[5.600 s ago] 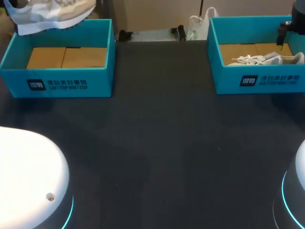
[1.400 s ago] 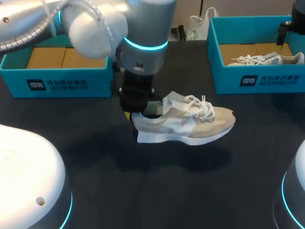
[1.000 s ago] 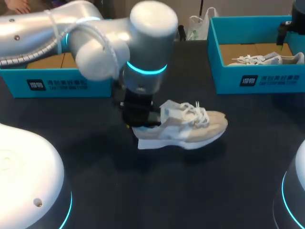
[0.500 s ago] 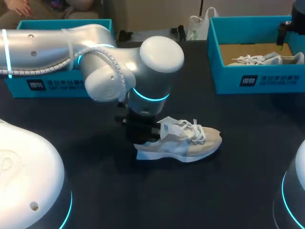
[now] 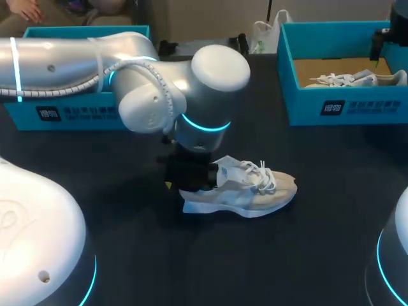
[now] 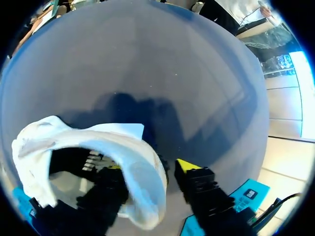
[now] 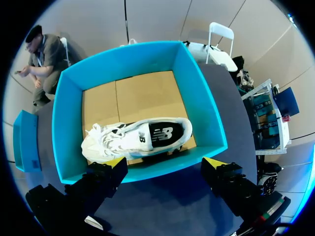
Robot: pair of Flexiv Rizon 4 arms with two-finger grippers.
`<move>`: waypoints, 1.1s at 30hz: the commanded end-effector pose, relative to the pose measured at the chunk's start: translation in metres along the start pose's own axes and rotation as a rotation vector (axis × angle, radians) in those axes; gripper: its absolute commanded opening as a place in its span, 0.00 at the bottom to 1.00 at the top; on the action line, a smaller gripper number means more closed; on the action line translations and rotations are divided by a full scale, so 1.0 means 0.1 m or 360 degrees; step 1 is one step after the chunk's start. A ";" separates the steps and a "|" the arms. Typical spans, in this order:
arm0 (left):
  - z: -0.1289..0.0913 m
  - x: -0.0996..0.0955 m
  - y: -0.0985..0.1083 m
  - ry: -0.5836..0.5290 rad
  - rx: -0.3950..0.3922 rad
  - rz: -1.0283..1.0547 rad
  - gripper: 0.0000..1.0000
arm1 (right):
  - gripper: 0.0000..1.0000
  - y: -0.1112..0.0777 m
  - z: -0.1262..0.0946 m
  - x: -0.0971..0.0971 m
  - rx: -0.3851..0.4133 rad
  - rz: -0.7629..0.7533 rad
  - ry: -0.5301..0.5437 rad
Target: Take the shoe out of the shoebox, open the shoe tongue, remove and reinsert the insole, then place the shoe into the shoebox
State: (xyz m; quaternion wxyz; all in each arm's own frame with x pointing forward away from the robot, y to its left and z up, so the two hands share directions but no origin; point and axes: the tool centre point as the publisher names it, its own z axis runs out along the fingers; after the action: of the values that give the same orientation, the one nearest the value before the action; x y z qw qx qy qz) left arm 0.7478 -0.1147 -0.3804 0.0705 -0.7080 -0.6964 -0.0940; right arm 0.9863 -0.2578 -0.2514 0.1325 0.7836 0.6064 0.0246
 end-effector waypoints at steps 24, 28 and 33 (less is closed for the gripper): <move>-0.72 0.59 -0.07 -0.0523 0.0497 -0.0698 1.00 | 1.00 0.00 0.00 0.00 -0.0002 0.0001 0.0001; -0.70 0.70 -0.06 -0.0647 0.0596 -0.0873 1.00 | 1.00 0.00 0.00 0.00 -0.0002 0.0001 0.0001; -0.63 0.85 -0.11 -0.0770 0.0651 -0.1104 1.00 | 1.00 0.00 0.00 0.00 -0.0002 0.0001 0.0001</move>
State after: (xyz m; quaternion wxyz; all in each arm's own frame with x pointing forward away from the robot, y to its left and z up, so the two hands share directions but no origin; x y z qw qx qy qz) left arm 0.7401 -0.0590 -0.2973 0.0882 -0.4528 -0.8773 0.1325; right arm 0.9863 -0.2578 -0.2514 0.1325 0.7836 0.6064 0.0247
